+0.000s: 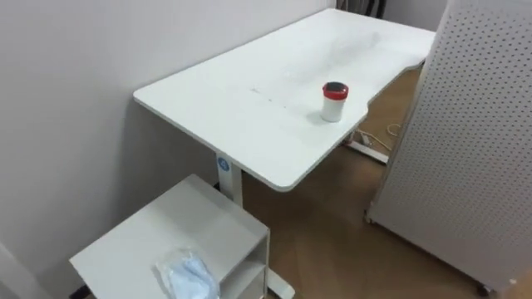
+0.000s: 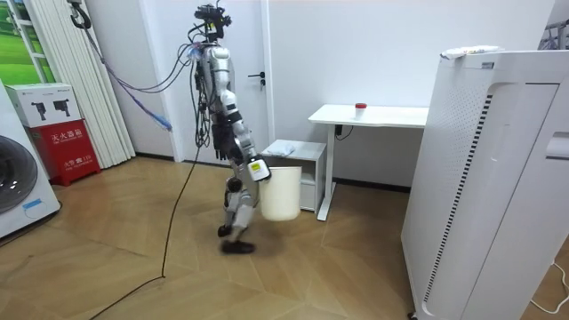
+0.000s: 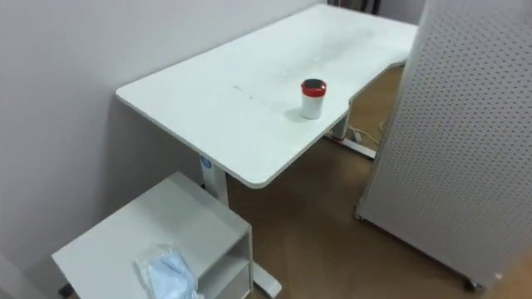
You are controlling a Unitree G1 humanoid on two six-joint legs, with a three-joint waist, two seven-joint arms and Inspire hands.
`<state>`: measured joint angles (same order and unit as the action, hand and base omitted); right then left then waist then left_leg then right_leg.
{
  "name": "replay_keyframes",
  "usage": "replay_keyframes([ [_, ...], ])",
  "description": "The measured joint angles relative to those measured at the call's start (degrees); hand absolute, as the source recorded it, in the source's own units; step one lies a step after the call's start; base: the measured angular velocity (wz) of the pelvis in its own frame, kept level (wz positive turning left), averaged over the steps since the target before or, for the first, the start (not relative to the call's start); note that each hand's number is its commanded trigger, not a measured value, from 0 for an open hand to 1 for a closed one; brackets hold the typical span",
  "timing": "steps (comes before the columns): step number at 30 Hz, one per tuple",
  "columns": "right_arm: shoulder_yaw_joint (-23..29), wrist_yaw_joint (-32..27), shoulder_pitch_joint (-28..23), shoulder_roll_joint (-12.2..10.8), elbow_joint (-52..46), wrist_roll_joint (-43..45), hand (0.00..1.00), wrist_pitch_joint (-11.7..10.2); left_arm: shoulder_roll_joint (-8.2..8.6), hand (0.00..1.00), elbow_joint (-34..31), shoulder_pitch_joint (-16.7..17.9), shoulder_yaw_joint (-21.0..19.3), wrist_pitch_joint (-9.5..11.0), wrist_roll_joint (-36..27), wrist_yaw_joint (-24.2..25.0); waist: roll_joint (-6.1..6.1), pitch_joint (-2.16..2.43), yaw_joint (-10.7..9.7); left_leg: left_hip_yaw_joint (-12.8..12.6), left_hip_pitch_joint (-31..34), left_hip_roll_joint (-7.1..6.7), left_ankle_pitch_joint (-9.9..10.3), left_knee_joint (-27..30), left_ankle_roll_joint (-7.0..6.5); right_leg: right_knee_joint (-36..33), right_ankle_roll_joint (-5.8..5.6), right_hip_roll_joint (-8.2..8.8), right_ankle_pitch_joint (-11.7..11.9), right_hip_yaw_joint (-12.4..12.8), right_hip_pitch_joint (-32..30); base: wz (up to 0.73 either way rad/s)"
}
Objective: Pick garbage
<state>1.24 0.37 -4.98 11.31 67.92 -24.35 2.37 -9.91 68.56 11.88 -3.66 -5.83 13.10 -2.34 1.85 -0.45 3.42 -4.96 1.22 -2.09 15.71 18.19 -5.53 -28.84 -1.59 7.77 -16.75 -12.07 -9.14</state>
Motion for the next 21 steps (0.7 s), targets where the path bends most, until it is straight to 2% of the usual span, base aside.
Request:
replay_keyframes([
  [1, -0.04, 0.05, -0.01, -0.07, 0.01, -0.17, 1.00, -0.13, 0.00, 0.00, -0.01, 0.21, 0.00, 0.00, -0.01, -0.03, 0.11, -0.03, -0.06, 0.48, -0.66, 0.03, 0.21, -0.30, 0.37, 4.27, -0.12, -0.24, 1.77, 0.36, 0.02, 0.61],
  [2, -0.08, 0.32, -0.38, -0.35, 0.32, -0.41, 1.00, -0.60, 0.03, 0.00, 0.07, 0.46, 0.07, -0.11, -0.01, -0.09, 0.06, -0.03, -0.46, 1.93, -1.91, 0.57, 0.61, -0.63, 1.05, 7.17, -0.34, -1.33, 7.41, 1.19, 0.76, 0.71],
  [3, -0.12, 0.77, -0.42, -0.51, 1.38, -0.62, 1.00, -0.86, 0.09, 0.00, 0.07, 0.23, 0.37, -0.09, -0.03, -0.10, -0.59, 0.81, -0.40, 2.29, -2.81, 1.48, 0.80, -0.94, 1.69, 9.88, -0.24, -3.00, 7.66, 1.11, 2.76, 0.65],
  [5, -0.72, 1.25, 1.13, -0.59, 3.11, -0.26, 1.00, -1.33, 0.21, 0.00, 0.11, 0.43, 0.31, -0.11, -0.05, -0.16, -0.64, 0.54, 0.51, 2.21, -3.82, 2.13, 0.66, -1.76, 2.37, 11.75, 0.32, -4.35, 8.05, 1.21, 4.77, 0.11],
  [8, -2.92, 1.71, 1.51, -0.57, 3.74, 0.00, 1.00, -1.84, 0.23, 0.00, -0.71, 0.71, -0.27, -0.22, -0.04, -1.38, -0.65, 0.22, -0.31, 1.95, -5.09, 3.27, 0.12, -3.50, 3.26, 14.97, 0.57, -5.24, 8.23, 1.34, 7.33, 0.04],
  [9, -3.28, 1.67, 1.47, -0.43, 4.05, -0.08, 1.00, -2.01, 0.23, 0.00, -1.29, 0.59, -0.30, -0.02, -0.04, -2.20, -1.03, 0.09, -0.49, 1.84, -5.89, 3.43, 0.08, -4.42, 3.33, 15.54, 0.57, -5.87, 8.22, 1.43, 8.03, 0.11],
  [11, -3.30, 1.81, 1.48, -0.44, 4.40, 0.05, 1.00, -2.38, 0.15, 0.00, -3.00, -0.24, -1.06, 0.08, 0.49, -3.18, -1.11, 0.18, -1.07, 1.82, -6.05, 3.60, 0.00, -5.08, 3.46, 16.22, 0.56, -6.26, 8.21, 1.43, 8.18, 0.06],
  [13, -3.31, 2.31, 1.69, -0.44, 4.44, 0.36, 1.00, -3.05, 0.13, 0.00, -5.78, -1.51, -2.76, 0.13, 1.51, -4.33, -0.98, 0.04, -1.70, 1.81, -5.90, 3.61, -0.18, -5.41, 3.75, 16.48, 0.56, -6.33, 8.21, 1.52, 7.99, -0.02],
  [18, -3.19, 2.25, 1.98, -0.24, 4.70, 2.06, 1.00, -4.26, -0.20, 0.00, -11.08, -8.11, -3.10, 3.99, 1.57, -10.32, -0.42, -0.23, -2.34, 0.46, -5.91, 3.87, -0.19, -6.04, 3.77, 16.41, 0.57, -6.27, 8.21, 2.26, 7.36, -0.11],
  [21, -3.23, 2.31, 2.23, -0.18, 4.35, 2.25, 1.00, -4.31, -0.43, 0.00, -17.47, -8.84, -2.35, 5.14, 1.58, -12.90, -0.33, -0.11, -3.50, 0.37, -5.85, 3.59, -0.20, -6.21, 3.77, 16.11, 0.57, -6.15, 8.21, 2.75, 6.71, -0.11],
])
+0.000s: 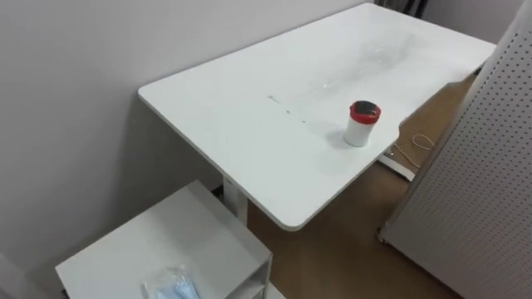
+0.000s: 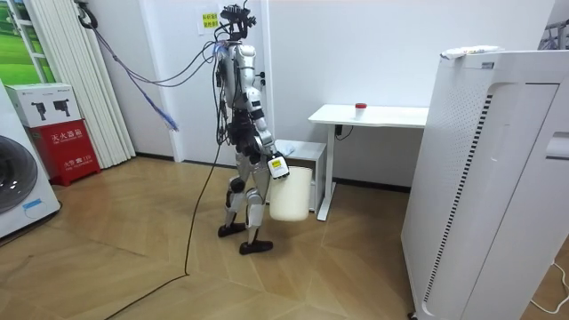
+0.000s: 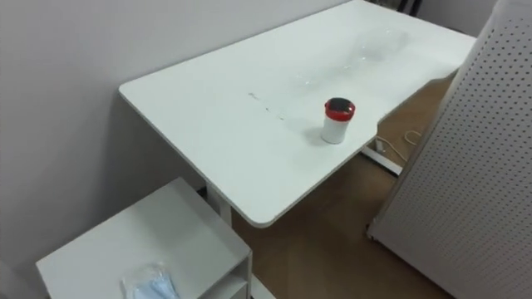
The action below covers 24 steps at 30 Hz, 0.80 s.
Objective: Pick garbage
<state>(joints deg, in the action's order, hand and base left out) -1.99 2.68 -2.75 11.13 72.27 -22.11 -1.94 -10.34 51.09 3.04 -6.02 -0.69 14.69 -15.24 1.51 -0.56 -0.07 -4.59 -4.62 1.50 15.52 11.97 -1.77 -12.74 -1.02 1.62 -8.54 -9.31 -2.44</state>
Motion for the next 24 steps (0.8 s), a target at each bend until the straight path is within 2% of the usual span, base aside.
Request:
replay_keyframes([
  [1, 0.02, 0.00, 0.02, 0.00, 0.01, 0.12, 1.00, 0.00, -0.03, 0.00, -0.88, -0.39, 0.33, 0.14, 0.16, -0.54, -0.01, 0.00, -0.16, -0.07, 0.11, -0.04, 0.00, 0.01, 0.00, -0.10, 0.00, 0.03, 0.00, 0.06, -0.23, -0.17],
  [3, 0.04, 0.01, 0.86, 0.04, 0.21, 0.18, 1.00, -0.03, -0.16, 0.00, -0.43, -3.44, 0.45, 1.63, 1.22, -2.33, -0.22, 0.25, 0.05, -0.96, 1.17, -0.12, 0.00, 0.03, 0.00, -0.31, -0.18, 0.18, 0.12, 0.08, -1.74, -0.19],
  [4, 0.03, 0.02, 1.39, 0.05, 0.43, 0.32, 1.00, -0.03, -0.28, 0.00, -0.13, -4.22, 0.45, 1.86, 1.19, -2.71, -0.29, 0.20, 0.01, -0.99, 1.43, -0.14, 0.00, 0.05, 0.00, -0.31, -0.17, 0.19, 0.18, 0.18, -2.04, -0.17],
  [6, -1.26, 0.03, 3.82, 0.36, 2.11, 0.41, 1.00, -0.15, -0.61, 0.00, 0.81, -7.62, 1.60, 2.11, 0.53, -4.48, -1.02, 0.21, -1.31, -1.00, 3.38, -0.15, 0.00, 0.84, 0.00, -0.17, -0.22, 0.14, 0.74, 0.84, -3.85, -0.02],
  [9, -3.12, 0.00, 6.29, 0.88, 2.76, 1.14, 1.00, -0.65, -1.11, 0.00, 3.85, -12.08, 3.90, 3.67, 0.49, -6.71, -2.11, -0.10, -1.72, -1.80, 5.74, -0.16, -0.01, 1.23, -0.02, -0.92, -0.11, 0.11, 1.13, 1.30, -6.76, -0.10],
  [10, -3.48, -0.03, 6.90, 0.87, 2.76, 1.17, 1.00, -0.65, -1.28, 0.00, 4.48, -12.96, 4.09, 3.78, 0.52, -6.77, -2.25, -0.11, -1.77, -1.89, 6.38, -0.17, -0.01, 1.50, -0.02, -1.21, -0.05, 0.17, 1.17, 1.33, -7.42, -0.14],
  [12, -4.66, 0.06, 9.45, 1.05, 3.40, 2.07, 1.00, -1.11, -2.07, 0.00, 8.38, -17.47, 3.99, 4.89, 0.60, -6.83, -2.73, -0.39, -2.32, -2.21, 9.54, -0.16, -0.01, 3.30, -0.02, -1.81, 0.30, 0.39, 1.50, 1.71, -9.97, -0.03],
  [13, -5.08, 0.05, 9.88, 1.10, 3.59, 2.42, 1.00, -1.22, -2.31, 0.00, 9.39, -18.53, 3.97, 5.03, 0.61, -6.94, -2.74, -0.40, -2.54, -2.43, 10.54, -0.16, 0.00, 4.26, -0.02, -2.09, 0.33, 0.59, 1.52, 1.99, -10.64, 0.00],
  [14, -6.63, 0.00, 11.23, 1.14, 3.93, 2.58, 1.00, -1.35, -2.67, 0.00, 10.30, -20.10, 3.98, 5.13, 0.68, -7.21, -2.68, -0.55, -2.85, -3.17, 12.75, -0.13, 0.00, 7.03, -0.01, -2.22, 0.31, 1.05, 1.60, 2.72, -11.33, 0.05],
  [15, -8.27, 0.00, 12.28, 1.18, 4.51, 2.60, 1.00, -1.68, -2.78, 0.00, 10.68, -21.47, 4.08, 5.71, 0.70, -7.47, -2.51, -1.07, -2.80, -4.03, 15.89, -0.03, 0.02, 12.60, 0.07, -2.32, 0.18, 1.37, 1.73, 5.15, -11.69, 0.09],
  [16, -8.63, 0.00, 12.81, 1.22, 4.72, 2.60, 1.00, -1.77, -2.78, 0.00, 10.93, -22.29, 4.24, 6.16, 0.67, -7.69, -2.33, -1.80, -2.89, -4.13, 17.83, 0.11, 0.55, 14.90, 0.65, -2.48, 0.02, 1.63, 1.82, 7.23, -11.86, 0.25],
  [17, -8.71, -0.06, 13.71, 1.50, 5.25, 2.59, 1.00, -2.06, -2.78, 0.00, 11.09, -24.36, 4.83, 7.09, 0.55, -7.90, -2.82, -2.25, -3.13, -3.35, 21.63, 1.09, -0.47, 12.05, 1.37, -3.98, -0.19, 1.22, 1.77, 9.50, -13.90, 0.27],
  [18, -8.76, -0.12, 14.43, 1.70, 5.38, 2.56, 1.00, -2.22, -3.33, 0.00, 11.13, -27.13, 6.33, 7.83, 0.52, -8.12, -2.90, -2.55, -2.66, -4.93, 24.36, 2.03, -1.37, 12.13, -0.34, -6.92, -1.22, 1.16, 0.82, 9.92, -17.32, 0.16],
  [19, -9.24, -0.07, 15.19, 1.67, 5.51, 2.55, 1.00, -2.07, -3.72, 0.00, 11.23, -27.91, 7.01, 8.12, 0.51, -8.48, -2.59, -2.59, -2.30, -5.78, 25.29, 2.01, -1.60, 12.33, -0.66, -7.74, -1.39, 1.41, 0.67, 9.30, -18.77, -0.06],
  [21, -11.43, 0.03, 17.25, 1.67, 5.55, 2.62, 1.00, -2.23, -4.38, 0.00, 13.36, -29.36, 9.28, 8.31, 0.73, -9.72, -2.63, -2.77, -2.50, -6.21, 27.79, 1.81, -1.67, 14.39, -0.80, -8.33, -1.02, 2.27, 0.90, 4.64, -21.01, -0.17],
  [24, -13.10, 0.04, 18.05, 1.51, 5.32, 2.61, 1.00, -2.22, -4.31, 0.00, 14.18, -30.18, 11.32, 8.47, 0.68, -10.11, -2.71, -3.06, -3.26, -6.23, 29.15, 1.74, -1.59, 15.09, -0.91, -9.79, -0.92, 2.82, 0.97, 3.08, -22.58, -0.02],
])
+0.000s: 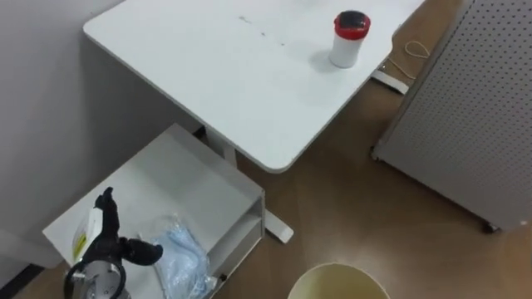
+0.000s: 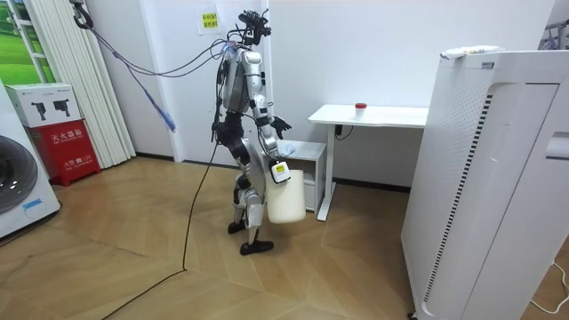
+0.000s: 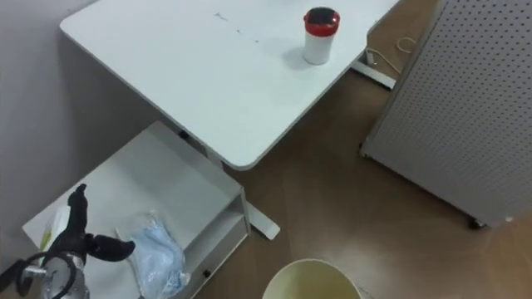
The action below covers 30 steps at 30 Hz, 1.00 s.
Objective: Pick garbage
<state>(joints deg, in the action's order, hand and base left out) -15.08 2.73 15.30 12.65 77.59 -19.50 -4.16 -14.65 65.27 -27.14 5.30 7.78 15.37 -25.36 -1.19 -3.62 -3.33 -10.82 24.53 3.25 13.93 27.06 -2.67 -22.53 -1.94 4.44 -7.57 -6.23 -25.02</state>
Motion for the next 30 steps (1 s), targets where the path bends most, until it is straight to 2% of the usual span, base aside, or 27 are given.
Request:
replay_keyframes([
  [2, -0.05, -0.13, 0.70, 0.14, -0.14, -0.36, 1.00, 0.00, -0.02, 0.00, 0.00, -0.94, 0.50, 0.06, -0.07, -0.52, 0.06, -0.82, -0.15, 0.00, 1.32, 0.07, 0.21, 0.93, -0.32, -1.63, 0.24, 0.16, -0.15, -0.15, -1.73, -0.02],
  [5, -0.25, -0.23, 1.49, 0.17, -0.76, -2.05, 1.00, -0.08, -0.01, 0.00, 0.04, -1.65, 0.69, 0.08, -0.07, -0.79, 0.00, -1.00, -0.91, -0.02, 4.46, 0.15, 0.43, 2.64, -0.60, -4.29, 0.49, 0.40, -0.31, -0.14, -5.39, -0.02],
  [7, -1.56, -0.65, 1.46, 0.34, -1.40, -3.61, 1.00, -0.09, 0.10, 0.00, 0.59, -1.65, 2.67, 0.08, -0.11, -1.27, 0.06, -1.10, -1.46, -0.01, 5.43, 0.27, 0.49, 3.14, -0.60, -5.22, 0.66, 0.42, -0.36, -0.15, -6.40, 0.00],
  [17, -4.57, -1.41, 1.49, 0.82, -4.30, -7.22, 1.00, -0.27, 0.26, 0.00, 2.98, -2.05, 8.11, 0.08, -0.23, -1.58, 0.18, -1.11, -3.05, 0.08, 9.85, 0.99, 0.93, 6.53, -0.67, -7.44, 1.19, 0.28, -0.50, -0.38, -10.37, -0.01],
  [23, -4.56, -1.33, 1.52, 0.78, -6.89, -7.21, 1.00, -0.94, 0.79, 0.00, 3.04, -2.03, 9.52, 0.03, -0.13, -1.46, 0.35, -1.07, -4.24, 0.17, 12.93, 1.13, 1.35, 8.78, -0.97, -9.40, 1.20, 0.47, -0.98, -0.37, -13.38, 0.02],
  [27, -4.66, -1.36, 1.30, 0.74, -6.98, -7.34, 1.00, -0.85, 1.70, 0.00, 4.67, -1.90, 11.15, -0.18, 0.02, -1.39, 0.50, -1.06, -4.57, 0.09, 13.55, 1.22, 1.43, 8.94, -1.03, -9.36, 1.19, 0.46, -0.97, -0.38, -13.90, -0.02],
  [28, -4.66, -1.38, 1.30, 0.74, -7.00, -7.42, 1.00, -0.85, 1.84, 0.14, 4.85, -1.91, 11.28, -0.22, -0.01, -1.37, 0.51, -1.06, -4.58, 0.11, 13.75, 1.24, 1.43, 9.05, -1.03, -9.35, 1.19, 0.46, -0.96, -0.43, -14.04, 0.00],
  [29, -4.64, -1.45, 1.37, 0.71, -7.01, -7.50, 1.00, -0.86, 2.08, 0.56, 5.31, -1.90, 11.37, -0.26, 0.08, -1.32, 0.51, -1.05, -4.58, 0.14, 14.10, 1.37, 1.51, 9.30, -1.02, -9.34, 1.20, 0.38, -0.97, -0.46, -14.30, 0.00],
  [30, -4.64, -1.47, 1.40, 0.72, -7.16, -7.77, 1.00, -0.86, 2.18, 0.84, 5.59, -1.89, 11.65, -0.41, 0.27, -1.23, 0.66, -0.97, -4.50, 0.12, 14.63, 1.42, 1.58, 9.60, -1.01, -9.52, 1.21, 0.31, -0.98, -0.29, -14.90, 0.00],
])
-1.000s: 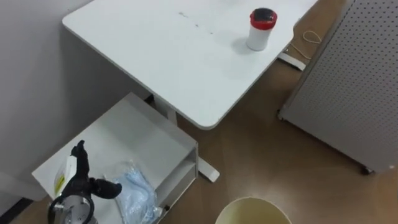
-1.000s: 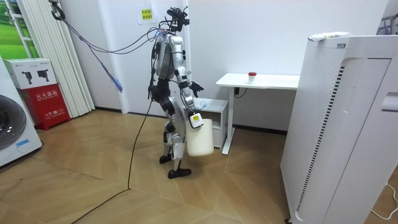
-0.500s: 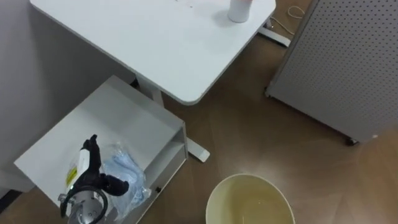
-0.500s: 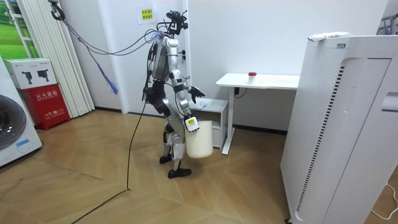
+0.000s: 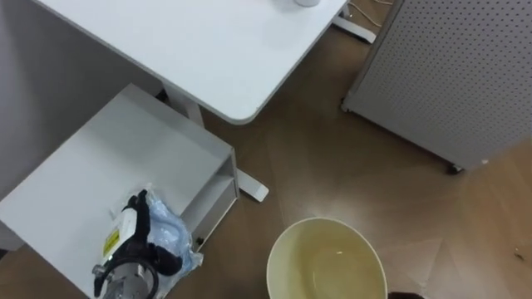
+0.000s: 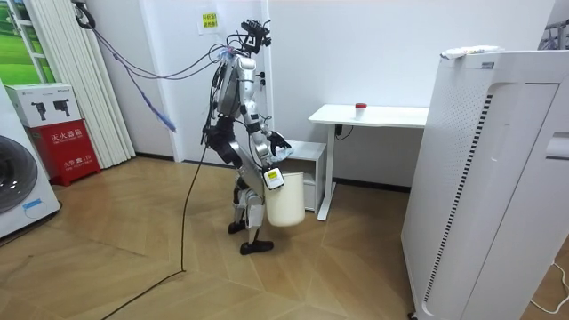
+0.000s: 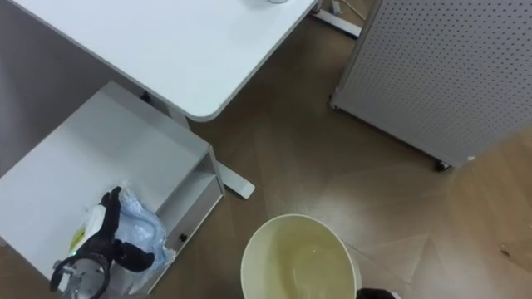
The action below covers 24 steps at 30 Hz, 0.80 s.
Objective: Pick garbage
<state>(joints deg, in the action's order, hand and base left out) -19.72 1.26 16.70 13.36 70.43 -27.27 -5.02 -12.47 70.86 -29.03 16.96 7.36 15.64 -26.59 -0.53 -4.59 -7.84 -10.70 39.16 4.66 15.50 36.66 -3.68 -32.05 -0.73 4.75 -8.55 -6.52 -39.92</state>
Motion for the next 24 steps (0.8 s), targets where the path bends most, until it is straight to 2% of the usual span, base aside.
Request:
replay_keyframes([
  [1, 0.01, -0.08, 0.05, 0.03, -0.20, -0.13, 1.00, -0.01, 0.00, 1.00, 0.00, 0.00, 0.09, -0.04, 0.21, 0.01, 0.01, 0.00, 0.03, -0.01, 0.38, 0.06, 0.05, 0.19, -0.02, -0.15, 0.01, -0.03, 0.00, 0.01, -0.35, 0.00],
  [5, -0.40, -0.82, 0.07, 0.00, -1.01, -1.98, 1.00, 0.00, -0.27, 1.00, 0.25, -0.03, 1.25, -0.85, 0.25, -1.05, 0.41, -0.02, 0.07, -0.34, 2.26, 0.44, 0.31, 1.49, -0.07, -1.98, 0.12, -0.23, -0.05, 0.50, -2.60, -0.05],
  [10, -0.52, -1.28, 0.05, -0.18, -1.62, -2.30, 1.00, 0.16, -3.05, 1.00, 1.30, -0.96, 1.28, -0.97, 0.44, -1.98, 0.73, -0.05, 0.03, -0.43, 2.56, 0.58, 0.64, 2.29, 0.38, -2.77, 0.64, -0.31, -0.46, 0.74, -3.33, -0.06],
  [12, -0.74, -1.64, 0.04, -0.17, -1.63, -3.17, 1.00, 0.25, -3.52, 1.00, 2.13, -1.21, 1.44, -1.07, 0.85, -2.19, 0.74, -0.05, -0.01, -0.43, 2.75, 0.60, 0.64, 2.30, 0.40, -2.76, 0.67, -0.28, -0.44, 0.68, -3.50, 0.00],
  [18, -1.53, -2.52, -0.13, -0.17, -1.60, -8.26, 1.00, 1.35, -4.12, 1.00, 2.26, -0.59, 2.56, -1.47, 2.20, -4.28, 1.05, 0.17, 0.11, -0.47, 3.45, 0.55, 0.63, 2.23, 0.37, -2.61, 0.66, -0.19, -0.39, 0.58, -4.22, 0.00],
  [24, -2.21, -2.50, -0.15, -0.17, -1.62, -9.48, 1.00, 1.33, -3.44, 1.00, 2.75, -0.03, 5.90, -3.58, 2.60, -2.93, 1.04, 0.17, 0.03, -0.53, 3.40, 0.60, 0.64, 1.75, 0.36, -2.51, 0.66, -0.20, -0.39, 0.35, -4.26, 0.00],
])
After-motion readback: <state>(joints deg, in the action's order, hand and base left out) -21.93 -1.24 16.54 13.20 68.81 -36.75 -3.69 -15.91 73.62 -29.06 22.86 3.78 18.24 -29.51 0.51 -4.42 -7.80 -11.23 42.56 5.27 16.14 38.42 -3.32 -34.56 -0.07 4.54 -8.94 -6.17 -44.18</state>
